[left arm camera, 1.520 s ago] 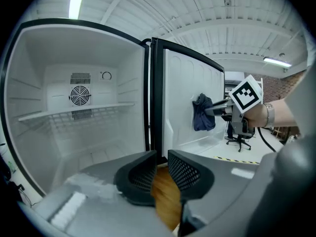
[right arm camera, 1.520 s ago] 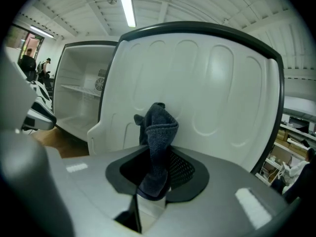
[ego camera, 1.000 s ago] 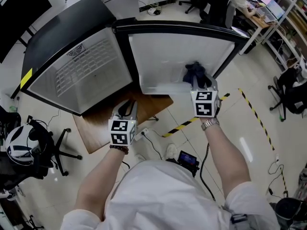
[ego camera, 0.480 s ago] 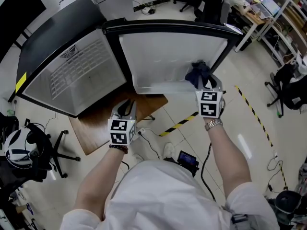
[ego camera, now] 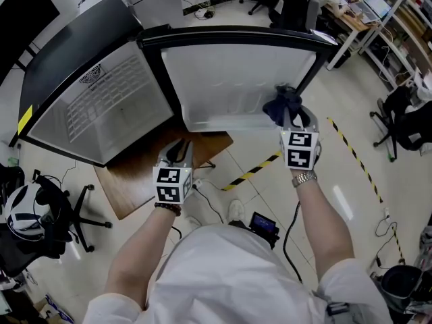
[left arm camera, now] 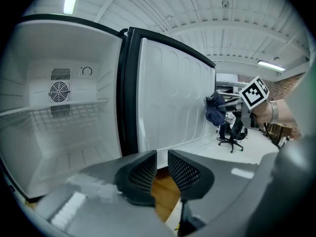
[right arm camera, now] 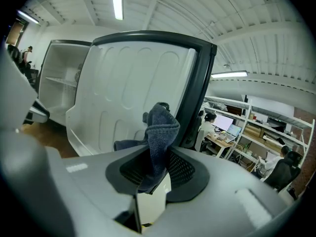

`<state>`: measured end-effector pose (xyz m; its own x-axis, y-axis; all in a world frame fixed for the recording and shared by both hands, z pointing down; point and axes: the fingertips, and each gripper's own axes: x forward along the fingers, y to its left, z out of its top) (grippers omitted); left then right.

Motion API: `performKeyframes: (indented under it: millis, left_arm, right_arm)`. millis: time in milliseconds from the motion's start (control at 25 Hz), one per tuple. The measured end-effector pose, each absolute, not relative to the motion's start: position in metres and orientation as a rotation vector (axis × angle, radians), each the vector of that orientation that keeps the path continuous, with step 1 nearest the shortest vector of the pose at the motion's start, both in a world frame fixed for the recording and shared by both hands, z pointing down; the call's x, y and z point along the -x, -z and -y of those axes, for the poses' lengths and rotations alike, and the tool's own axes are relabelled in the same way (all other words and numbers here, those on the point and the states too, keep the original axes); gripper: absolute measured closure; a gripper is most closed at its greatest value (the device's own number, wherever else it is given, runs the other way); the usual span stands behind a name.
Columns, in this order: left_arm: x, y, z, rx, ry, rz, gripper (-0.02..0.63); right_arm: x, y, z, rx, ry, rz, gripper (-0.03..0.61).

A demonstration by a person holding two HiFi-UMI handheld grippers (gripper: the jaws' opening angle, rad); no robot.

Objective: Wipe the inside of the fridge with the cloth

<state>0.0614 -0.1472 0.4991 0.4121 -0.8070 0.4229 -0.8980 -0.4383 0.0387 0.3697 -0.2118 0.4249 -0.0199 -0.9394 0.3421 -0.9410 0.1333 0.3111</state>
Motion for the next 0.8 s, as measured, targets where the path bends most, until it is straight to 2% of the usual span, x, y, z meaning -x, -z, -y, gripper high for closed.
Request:
performKeyframes:
  millis: [280,800]
  left_arm:
    - [-0.055,-0.5,0.143,-2.41,-0.507,1.49,0.541]
    - [0.042,-0.502,0.111,-2.302,-0.552,1.624,0.541]
  right_arm:
    - [-0.311,-0.42,0.203,-1.724,0.016,2.083,0.485]
    - [-0.095,-0.45,0.188,-1.333,0.012,2.396,0.485]
